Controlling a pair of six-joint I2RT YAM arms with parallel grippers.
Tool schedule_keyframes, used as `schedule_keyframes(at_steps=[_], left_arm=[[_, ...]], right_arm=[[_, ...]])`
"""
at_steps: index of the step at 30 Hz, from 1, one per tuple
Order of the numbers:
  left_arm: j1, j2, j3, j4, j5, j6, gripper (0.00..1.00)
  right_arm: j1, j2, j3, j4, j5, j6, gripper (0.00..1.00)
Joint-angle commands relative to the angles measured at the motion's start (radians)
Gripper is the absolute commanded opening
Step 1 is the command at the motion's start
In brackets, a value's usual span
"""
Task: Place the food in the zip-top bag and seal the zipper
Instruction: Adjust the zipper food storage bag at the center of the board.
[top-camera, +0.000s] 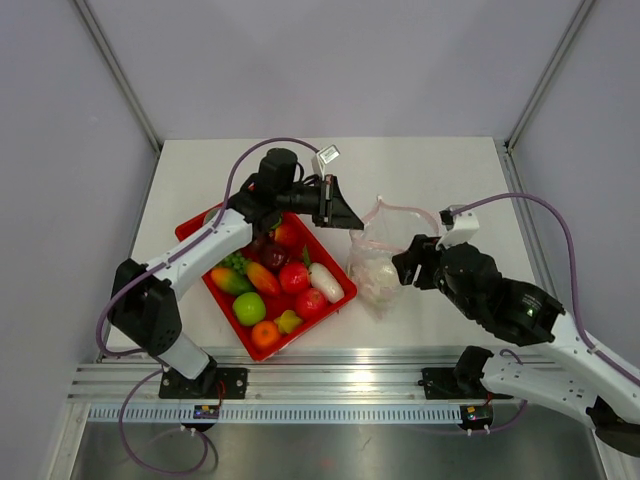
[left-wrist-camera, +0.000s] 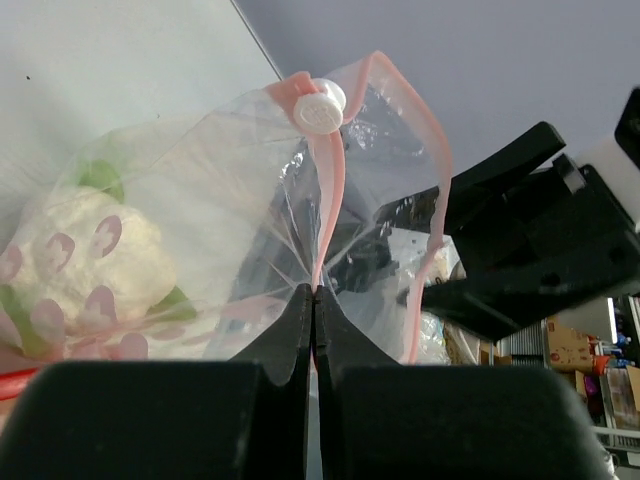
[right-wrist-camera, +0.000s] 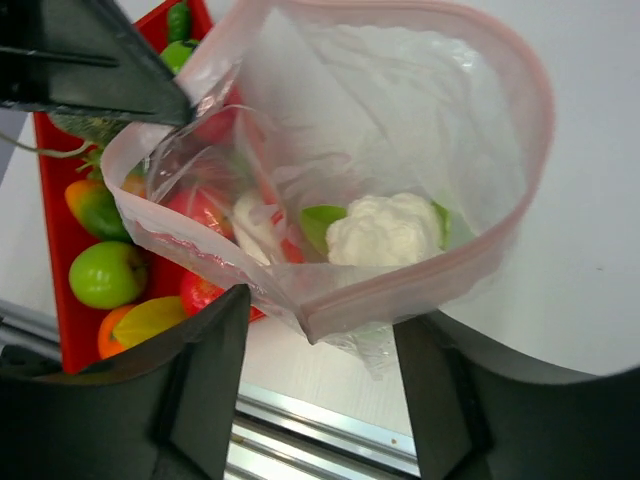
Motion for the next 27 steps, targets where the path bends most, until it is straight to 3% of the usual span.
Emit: schedule_keyframes(at_steps=[1, 4, 10, 17, 21, 27], left_arm=[[0.002, -0.028, 0.037, -0.014, 0.053, 0.072, 0.0], [0.002, -0.031, 0.034, -0.025, 0.056, 0.08, 0.0], [0.002, -0.051, 0.023, -0.037, 0.054, 0.089, 0.0], [0.002, -0.108, 0.003, -0.08, 0.042, 0.118, 0.0], [0.002, -0.154, -0.027, -0.117, 0.033, 0.147, 0.0], [0.002, -0.2, -0.084, -0.106, 0.019, 0.138, 0.0]], right_arm=[[-0.002, -0.043, 0.092, -0.073, 0.19, 0.13, 0.62], [-0.003, -0.018, 0.185, -0.147, 0.191, 0.127, 0.58], [-0.003, 0.071, 0.35, -0.243, 0.124, 0.092, 0.77], [-0.015, 0.274, 0.558, -0.434, 0.155, 0.04, 0.86], [-0.078, 0.311, 0.562, -0.417, 0.086, 0.015, 0.9], [-0.239, 0.345, 0.485, -0.363, -0.131, -0.038, 0.86]])
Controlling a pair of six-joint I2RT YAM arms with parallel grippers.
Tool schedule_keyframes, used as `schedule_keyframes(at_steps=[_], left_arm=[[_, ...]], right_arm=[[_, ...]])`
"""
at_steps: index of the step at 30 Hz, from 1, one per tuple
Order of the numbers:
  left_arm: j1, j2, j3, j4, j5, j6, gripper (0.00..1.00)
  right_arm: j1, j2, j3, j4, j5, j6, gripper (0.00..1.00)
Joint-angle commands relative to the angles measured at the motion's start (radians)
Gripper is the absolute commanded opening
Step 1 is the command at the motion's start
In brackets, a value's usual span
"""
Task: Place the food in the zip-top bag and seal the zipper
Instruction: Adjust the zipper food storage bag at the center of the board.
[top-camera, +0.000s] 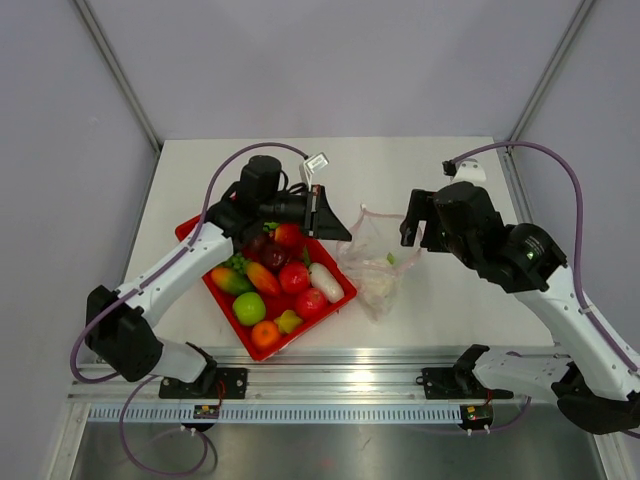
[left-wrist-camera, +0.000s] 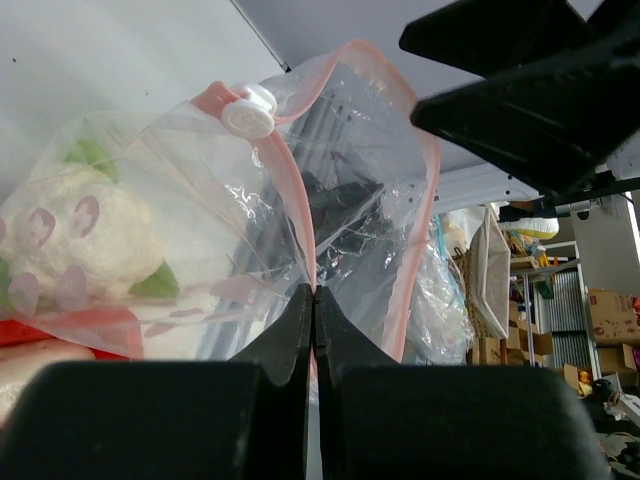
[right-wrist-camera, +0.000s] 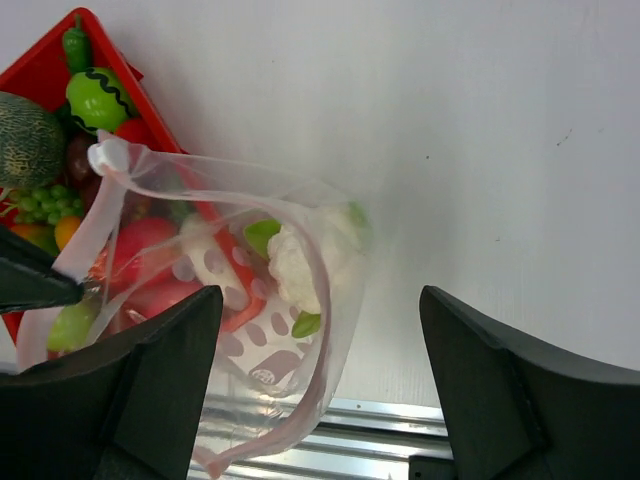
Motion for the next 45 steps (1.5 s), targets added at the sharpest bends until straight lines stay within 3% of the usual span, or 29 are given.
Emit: schedule_keyframes(at_steps=[1, 2, 3, 6, 7, 10, 21, 28, 29, 30, 31, 33, 37, 45], left_arm=[[0.001, -0.042, -0.024, 0.015, 0.001, 0.016, 0.0], [0.001, -0.045, -0.025, 0.015, 0.001, 0.014, 0.0], [0.001, -0.046, -0.028, 0.012, -0.004, 0.016, 0.0], [0.001, -0.048, -0.028, 0.001, -0.005, 0.02, 0.0], [0.001, -0.049, -0.025, 0.0, -0.008, 0.022, 0.0], [0.0, -0.037, 0.0, -0.008, -0.022, 0.019, 0.0], [0.001, 0.189, 0.349, -0.149, 0.002, 0.051, 0.0], [0.023, 0.237, 0.372, -0.169, 0.025, 0.086, 0.0], [0.027, 0.233, 0.358, -0.184, 0.012, 0.103, 0.02], [0.038, 0.233, 0.354, -0.222, -0.052, 0.176, 0.15], [0.052, 0.242, 0.353, -0.315, -0.135, 0.245, 0.42], [0.078, 0.256, 0.344, -0.371, -0.168, 0.282, 0.53], [0.141, 0.256, 0.312, -0.423, -0.157, 0.29, 0.59], [0.147, 0.069, 0.204, -0.485, -0.379, 0.295, 0.7]], right_arm=[[-0.054, 0.016, -0.037, 0.029, -0.157, -0.052, 0.83], [-0.057, 0.022, -0.058, 0.047, -0.173, -0.055, 0.78], [-0.058, 0.028, -0.069, 0.056, -0.184, -0.055, 0.64], [-0.061, 0.025, -0.106, 0.101, -0.21, -0.048, 0.36], [-0.06, 0.022, -0.111, 0.113, -0.214, -0.049, 0.19], [-0.061, 0.022, -0.114, 0.135, -0.152, -0.069, 0.0], [-0.064, 0.102, 0.135, 0.133, 0.071, -0.195, 0.0], [-0.066, 0.137, 0.143, 0.136, -0.013, -0.212, 0.0], [-0.064, 0.145, 0.123, 0.147, -0.033, -0.209, 0.0], [-0.064, 0.147, 0.095, 0.158, -0.093, -0.2, 0.0], [-0.064, 0.151, 0.026, 0.199, -0.124, -0.19, 0.0], [-0.063, 0.153, -0.052, 0.26, -0.176, -0.151, 0.0], [-0.063, 0.16, -0.207, 0.473, -0.256, -0.091, 0.0], [-0.063, 0.216, -0.174, 0.537, -0.31, -0.046, 0.0]])
